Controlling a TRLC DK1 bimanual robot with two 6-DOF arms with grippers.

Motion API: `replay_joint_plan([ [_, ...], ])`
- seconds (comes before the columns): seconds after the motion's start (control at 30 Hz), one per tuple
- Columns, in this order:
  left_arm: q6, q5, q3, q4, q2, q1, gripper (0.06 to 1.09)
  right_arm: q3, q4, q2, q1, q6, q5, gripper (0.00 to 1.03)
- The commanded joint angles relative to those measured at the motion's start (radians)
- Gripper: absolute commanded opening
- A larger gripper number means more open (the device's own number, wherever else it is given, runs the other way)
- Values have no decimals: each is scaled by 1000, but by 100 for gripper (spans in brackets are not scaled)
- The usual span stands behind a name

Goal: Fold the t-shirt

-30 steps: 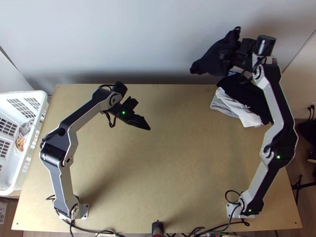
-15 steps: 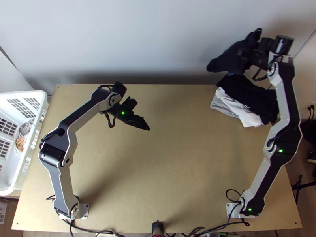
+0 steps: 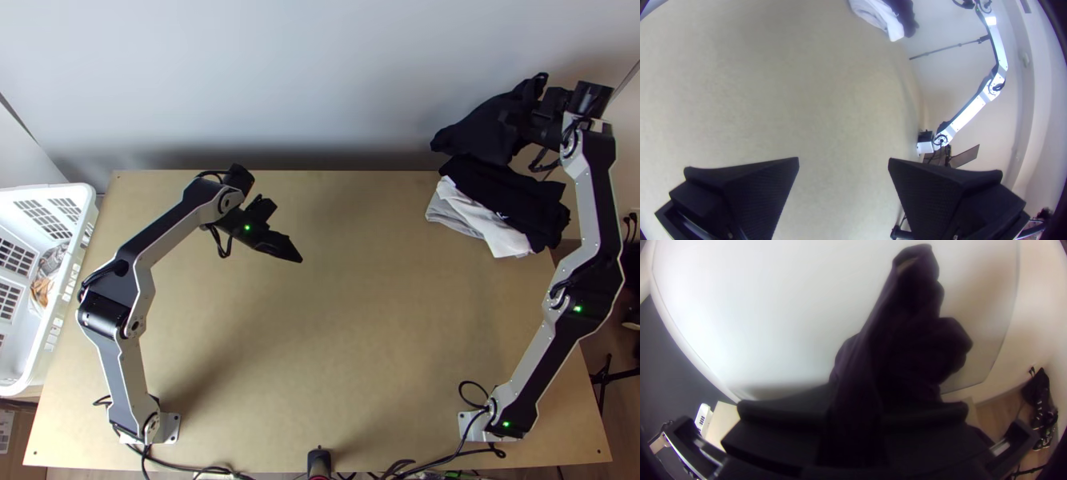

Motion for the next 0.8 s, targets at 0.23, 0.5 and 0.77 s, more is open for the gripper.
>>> replay_joint_plan([
  [0.23,8,0,2,0,-9,26,104,-206,-106,-90,-85,-2,23,3],
  [0.5,10,0,12,-2,-14,37,104,-335,-160,-136,-114,-16,112,3],
  [0.77,10,0,12,-3,-17,39,104,-473,-160,-211,-139,-25,180,3],
])
